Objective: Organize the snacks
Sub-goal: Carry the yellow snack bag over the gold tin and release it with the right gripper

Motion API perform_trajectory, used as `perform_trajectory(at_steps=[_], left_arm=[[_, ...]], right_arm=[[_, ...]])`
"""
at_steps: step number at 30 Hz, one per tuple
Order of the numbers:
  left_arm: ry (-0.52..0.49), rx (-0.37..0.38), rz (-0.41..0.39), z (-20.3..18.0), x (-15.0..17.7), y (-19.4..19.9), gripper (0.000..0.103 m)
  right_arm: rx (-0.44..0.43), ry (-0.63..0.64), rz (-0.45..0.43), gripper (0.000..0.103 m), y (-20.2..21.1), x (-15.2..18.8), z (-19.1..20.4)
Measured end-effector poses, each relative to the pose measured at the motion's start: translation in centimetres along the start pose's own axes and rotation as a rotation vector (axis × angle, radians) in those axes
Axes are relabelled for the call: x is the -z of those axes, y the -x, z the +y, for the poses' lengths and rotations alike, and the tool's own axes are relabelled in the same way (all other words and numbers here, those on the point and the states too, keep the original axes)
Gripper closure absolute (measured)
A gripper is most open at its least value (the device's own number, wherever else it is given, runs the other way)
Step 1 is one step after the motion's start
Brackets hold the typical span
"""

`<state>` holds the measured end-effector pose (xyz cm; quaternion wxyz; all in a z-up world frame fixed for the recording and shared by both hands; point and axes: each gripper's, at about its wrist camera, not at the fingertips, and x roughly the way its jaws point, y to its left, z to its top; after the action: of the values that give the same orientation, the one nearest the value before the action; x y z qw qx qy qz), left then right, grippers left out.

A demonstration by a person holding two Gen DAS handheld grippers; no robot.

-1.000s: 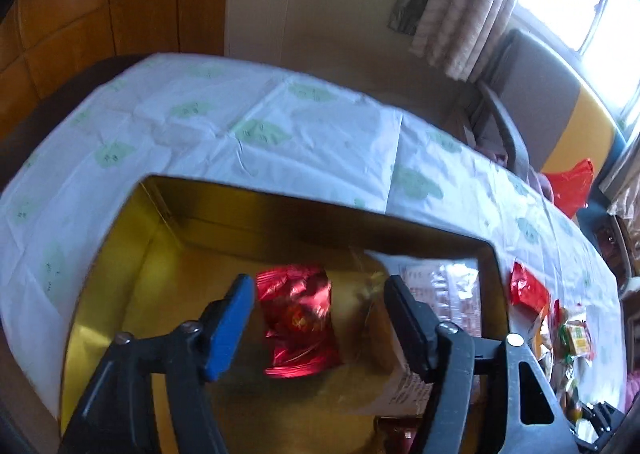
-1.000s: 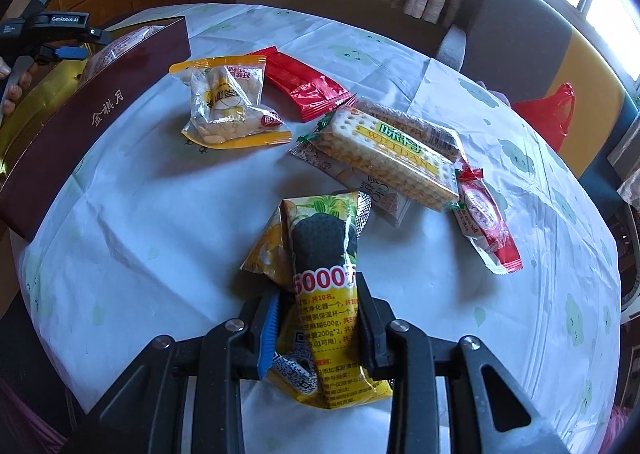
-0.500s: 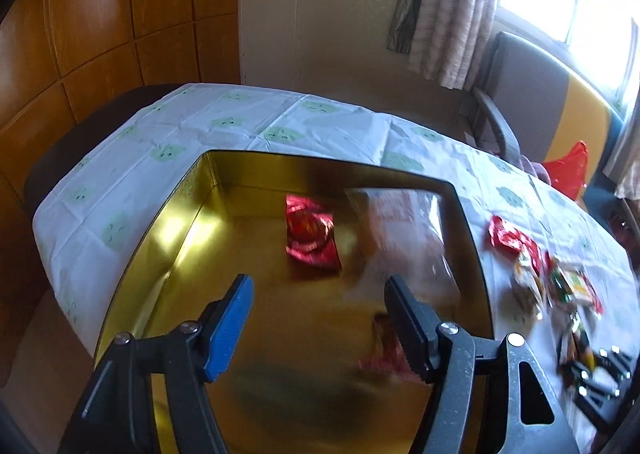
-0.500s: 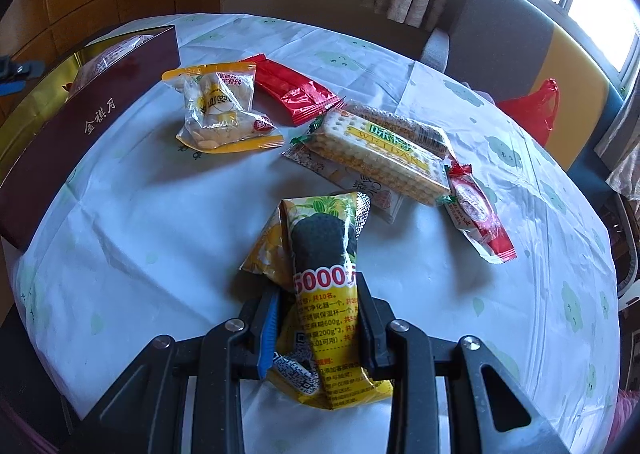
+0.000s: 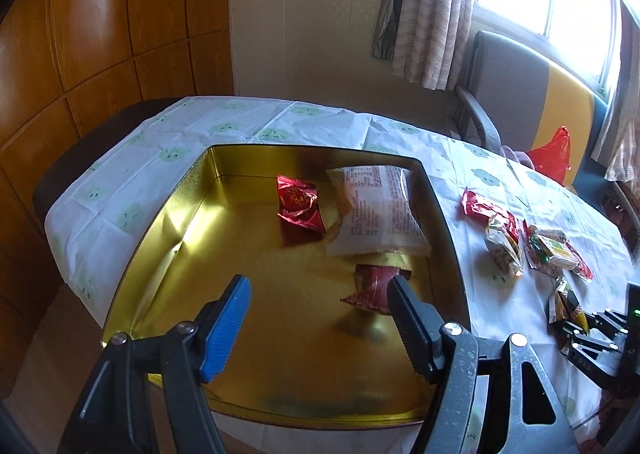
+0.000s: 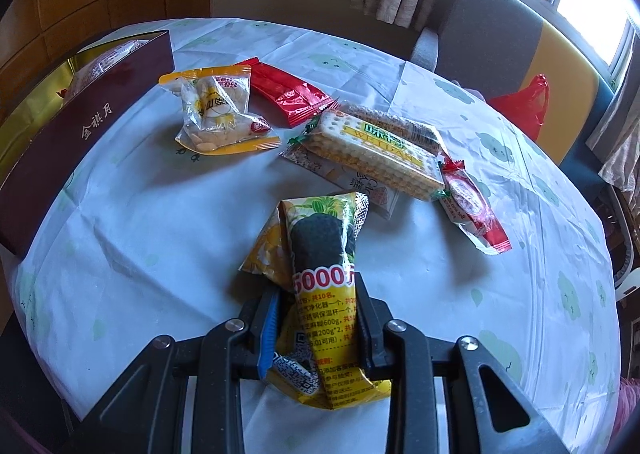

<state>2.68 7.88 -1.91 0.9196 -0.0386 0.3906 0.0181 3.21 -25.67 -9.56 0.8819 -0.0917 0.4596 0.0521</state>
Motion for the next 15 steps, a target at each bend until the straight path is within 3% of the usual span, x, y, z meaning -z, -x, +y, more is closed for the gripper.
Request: perform_trajectory(at_steps=[5, 15], left_arm=[[0.003, 0.002, 0.001, 0.1, 0.3, 0.0, 0.032], [0.025, -0.006, -0.002, 1.1, 0.4, -0.3, 0.032]], right_arm=[[-0.018, -0.004, 0.011, 0.073, 0.4, 0.1, 0.5], [-0.152, -0.027, -0.019, 0.074, 2.4, -0.9, 2.7]])
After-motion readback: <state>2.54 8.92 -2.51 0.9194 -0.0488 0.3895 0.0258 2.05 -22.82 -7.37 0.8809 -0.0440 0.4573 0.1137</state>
